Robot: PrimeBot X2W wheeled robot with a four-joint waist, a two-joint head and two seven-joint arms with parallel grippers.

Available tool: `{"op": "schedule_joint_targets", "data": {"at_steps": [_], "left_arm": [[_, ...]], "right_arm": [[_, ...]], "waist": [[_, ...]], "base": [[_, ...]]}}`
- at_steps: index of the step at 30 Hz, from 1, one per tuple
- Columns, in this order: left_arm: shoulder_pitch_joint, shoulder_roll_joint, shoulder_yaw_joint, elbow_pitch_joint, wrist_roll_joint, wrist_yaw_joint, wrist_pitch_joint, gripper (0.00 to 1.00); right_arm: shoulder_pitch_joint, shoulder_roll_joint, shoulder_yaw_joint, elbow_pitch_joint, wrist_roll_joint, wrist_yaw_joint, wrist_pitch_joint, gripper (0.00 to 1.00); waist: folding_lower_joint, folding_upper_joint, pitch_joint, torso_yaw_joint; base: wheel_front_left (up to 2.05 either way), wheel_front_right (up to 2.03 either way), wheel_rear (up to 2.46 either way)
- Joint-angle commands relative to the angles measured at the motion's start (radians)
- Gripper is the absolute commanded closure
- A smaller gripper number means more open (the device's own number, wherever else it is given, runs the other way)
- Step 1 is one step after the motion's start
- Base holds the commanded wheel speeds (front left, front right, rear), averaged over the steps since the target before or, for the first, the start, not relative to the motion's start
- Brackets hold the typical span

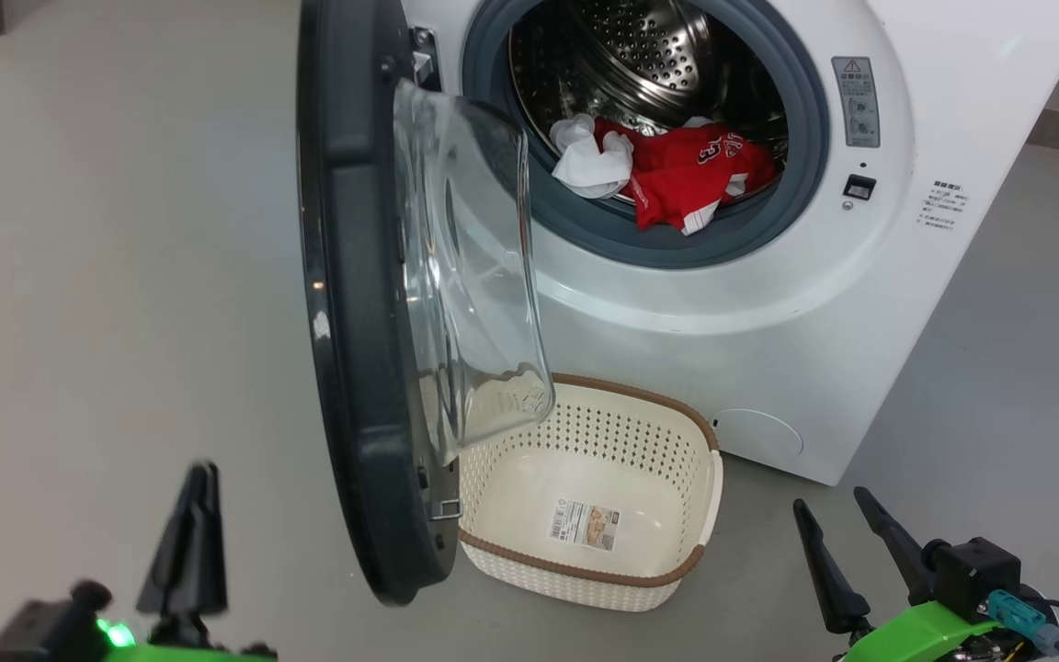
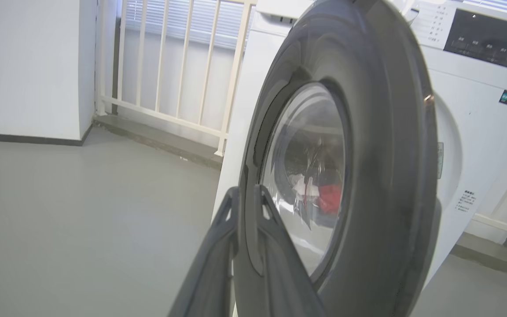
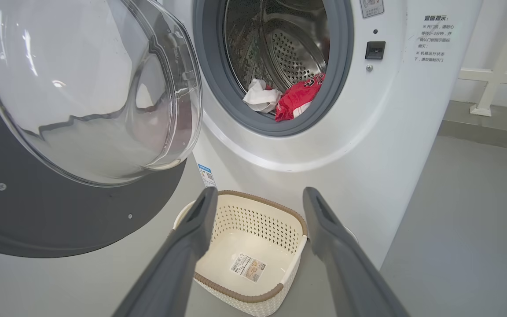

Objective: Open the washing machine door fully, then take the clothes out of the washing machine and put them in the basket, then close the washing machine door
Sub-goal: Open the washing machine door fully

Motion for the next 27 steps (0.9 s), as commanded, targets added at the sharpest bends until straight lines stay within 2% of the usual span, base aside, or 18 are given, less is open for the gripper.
{"op": "schedule_joint_targets", "data": {"at_steps": [1, 4, 8, 11, 14, 18, 21, 27], "left_arm": [[-0.06, 0.008, 0.04, -0.06, -0.005, -0.003, -0.01, 1.0], [-0.077, 0.003, 0.034, -0.189, -0.008, -0.003, -0.01, 1.0], [-0.084, -0.002, -0.027, -0.358, -0.011, -0.003, -0.01, 1.0], [-0.072, -0.005, -0.098, -0.437, -0.022, -0.003, -0.01, 1.0], [-0.053, -0.002, -0.208, -0.468, -0.039, -0.003, -0.009, 1.0], [-0.037, 0.012, -0.332, -0.427, -0.066, -0.003, 0.006, 1.0], [-0.033, 0.023, -0.388, -0.352, -0.089, -0.003, 0.018, 1.0], [-0.033, 0.036, -0.428, -0.186, -0.13, -0.003, 0.023, 1.0]], "right_arm": [[-0.01, -0.01, 0.022, -0.029, -0.008, 0.002, -0.012, 0.0], [-0.007, -0.014, 0.021, -0.033, -0.008, 0.002, -0.012, 0.0], [-0.002, -0.016, 0.015, -0.041, -0.01, 0.002, -0.012, 0.0], [0.001, -0.016, 0.014, -0.043, -0.011, 0.002, -0.012, 0.0], [0.001, -0.016, 0.015, -0.045, -0.009, 0.002, -0.012, 0.0], [-0.002, -0.016, 0.016, -0.046, -0.009, 0.002, -0.012, 0.0], [-0.004, -0.015, 0.019, -0.046, -0.008, 0.002, -0.012, 0.0], [-0.012, -0.017, 0.03, -0.041, -0.004, 0.002, -0.012, 0.0]], "waist": [[0.0, 0.0, -0.001, 0.0], [0.0, 0.0, -0.004, -0.001], [0.0, 0.0, -0.007, 0.001], [0.0, 0.0, -0.009, -0.001], [0.0, 0.0, -0.009, -0.003], [0.0, 0.0, -0.007, -0.006], [0.0, 0.0, -0.006, -0.01], [0.0, 0.0, -0.001, -0.021]], "base": [[0.0, 0.0, 0.0], [0.0, 0.0, 0.0], [0.0, 0.0, 0.0], [0.0, 0.0, 0.0], [0.0, 0.0, 0.0], [0.0, 0.0, 0.0], [0.0, 0.0, 0.0], [0.0, 0.0, 0.0]]}}
